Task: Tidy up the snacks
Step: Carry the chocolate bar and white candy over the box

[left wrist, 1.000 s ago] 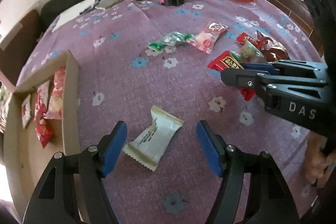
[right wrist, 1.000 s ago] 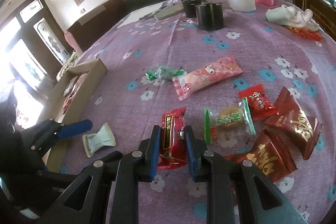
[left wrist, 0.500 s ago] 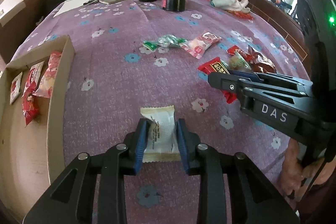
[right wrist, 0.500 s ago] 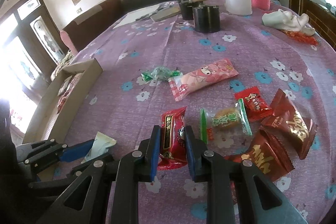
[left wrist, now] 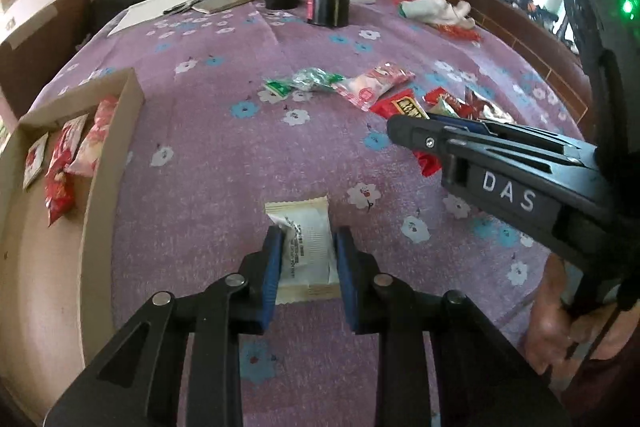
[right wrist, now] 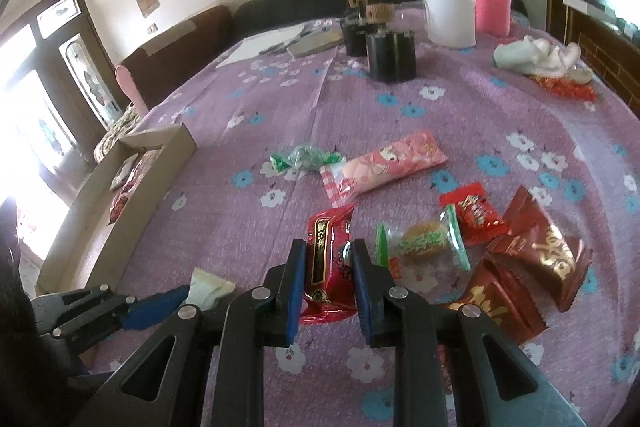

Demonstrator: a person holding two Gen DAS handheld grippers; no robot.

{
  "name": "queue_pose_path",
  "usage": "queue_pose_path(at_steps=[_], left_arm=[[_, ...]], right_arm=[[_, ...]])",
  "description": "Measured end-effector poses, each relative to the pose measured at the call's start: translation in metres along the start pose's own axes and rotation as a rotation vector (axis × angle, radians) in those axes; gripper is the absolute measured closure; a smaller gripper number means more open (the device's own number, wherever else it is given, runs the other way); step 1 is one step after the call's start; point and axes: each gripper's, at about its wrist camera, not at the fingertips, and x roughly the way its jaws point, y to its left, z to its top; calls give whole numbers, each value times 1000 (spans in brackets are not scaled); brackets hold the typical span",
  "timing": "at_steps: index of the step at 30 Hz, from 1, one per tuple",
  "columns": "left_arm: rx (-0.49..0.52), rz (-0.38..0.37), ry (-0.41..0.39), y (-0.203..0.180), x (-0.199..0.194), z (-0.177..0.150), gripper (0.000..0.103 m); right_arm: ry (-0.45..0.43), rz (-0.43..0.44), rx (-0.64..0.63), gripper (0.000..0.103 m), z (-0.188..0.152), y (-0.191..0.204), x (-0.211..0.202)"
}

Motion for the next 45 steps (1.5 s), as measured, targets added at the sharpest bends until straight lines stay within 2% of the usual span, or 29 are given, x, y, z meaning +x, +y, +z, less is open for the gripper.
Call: queue_pose_path(at_steps=[8,15,18,22,24,27,35,39,45], left_arm=[[-155,-71,-139,29,-61,-6,79],[-229,-34,-236,82,-119,-12,79],[-265,-12,-250,111,-130,-15,79],[-296,48,-233,155,-135,-14,79],[-307,88,-221,176,-134,-13,79],[-344,116,-188,208,-121,-10,79],[-405,107,-104,249,-74,-2,79],[-434,78,-64,258,-51,4,79],[-501,45,-17,276,-27,9,79]], right_arm=[[-73,-6,26,80,3,-6,-14],[-95,-14,17,80,3,-3,-18],[-112,-21,13,80,4,-1,-20],[-110,20,34,80,6,4,-27],[-96,38,21,80,9,15,-29],[-53,116,-17,80,18,45,-26],[75,289,-138,81,32,150,10],[146,328,-228,81,29,204,35],[227,329,-286,81,28,246,72]])
